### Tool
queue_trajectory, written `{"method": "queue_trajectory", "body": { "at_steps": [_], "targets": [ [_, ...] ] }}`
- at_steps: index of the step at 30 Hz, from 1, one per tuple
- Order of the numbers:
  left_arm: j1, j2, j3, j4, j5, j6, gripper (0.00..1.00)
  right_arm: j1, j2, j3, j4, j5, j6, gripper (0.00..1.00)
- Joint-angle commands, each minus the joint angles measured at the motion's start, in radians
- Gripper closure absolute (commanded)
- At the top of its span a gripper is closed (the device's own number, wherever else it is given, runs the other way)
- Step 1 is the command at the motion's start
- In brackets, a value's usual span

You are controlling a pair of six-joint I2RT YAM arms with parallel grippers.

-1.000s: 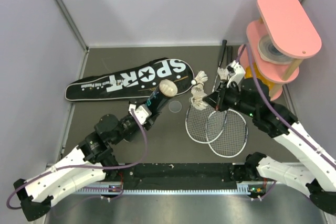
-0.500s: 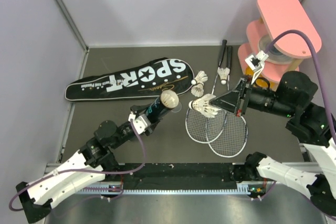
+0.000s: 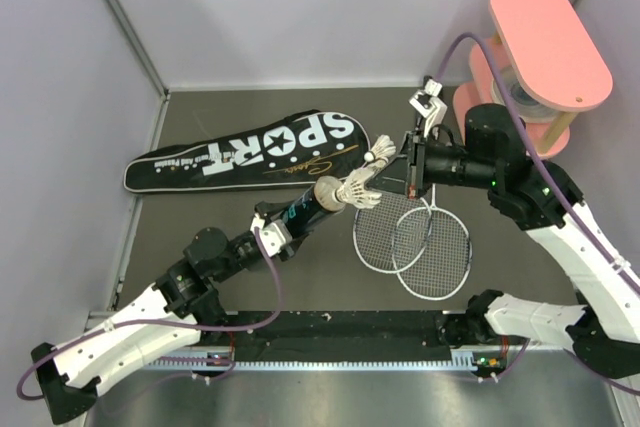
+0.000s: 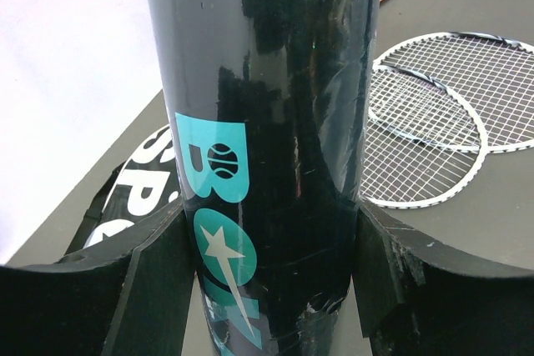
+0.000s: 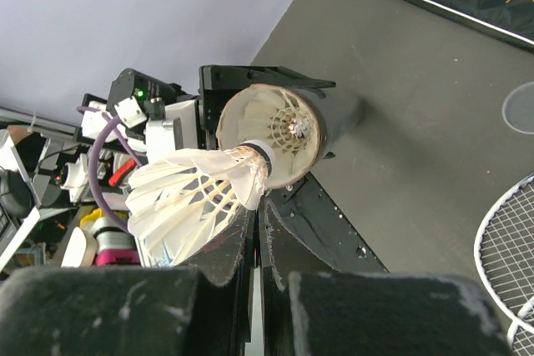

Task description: Pack up the badminton gear

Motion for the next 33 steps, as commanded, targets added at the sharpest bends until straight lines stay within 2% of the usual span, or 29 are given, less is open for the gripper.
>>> {"method": "queue_trajectory", "body": {
  "at_steps": [1,8,12,13,16,25,33],
  "targets": [
    [-0.005,-0.019,0.025,0.075,0.037,0.000,0.71,0.013,0.018,0.003,0.073,-0.015,0.024,1.00],
    [-0.005,-0.026,0.028,0.074,0.066,-0.008,0.72,0.028,0.085,-0.009,0.064,0.012,0.000,0.99],
    [-0.005,-0.031,0.028,0.069,0.066,-0.011,0.72,0.039,0.107,-0.005,0.038,0.058,-0.034,0.84],
    [-0.005,-0.034,0.028,0.069,0.066,-0.011,0.72,0.038,0.113,-0.003,0.033,0.066,-0.040,0.77],
    [-0.005,-0.036,0.030,0.069,0.066,-0.017,0.72,0.065,0.142,-0.002,0.024,0.095,-0.054,0.66],
    [-0.006,-0.034,0.034,0.072,0.069,-0.029,0.73,0.176,0.251,0.049,0.023,0.198,-0.066,0.52],
    [-0.006,-0.033,0.037,0.072,0.046,-0.046,0.75,0.222,0.264,0.075,0.024,0.282,-0.076,0.48]
  ]
}}
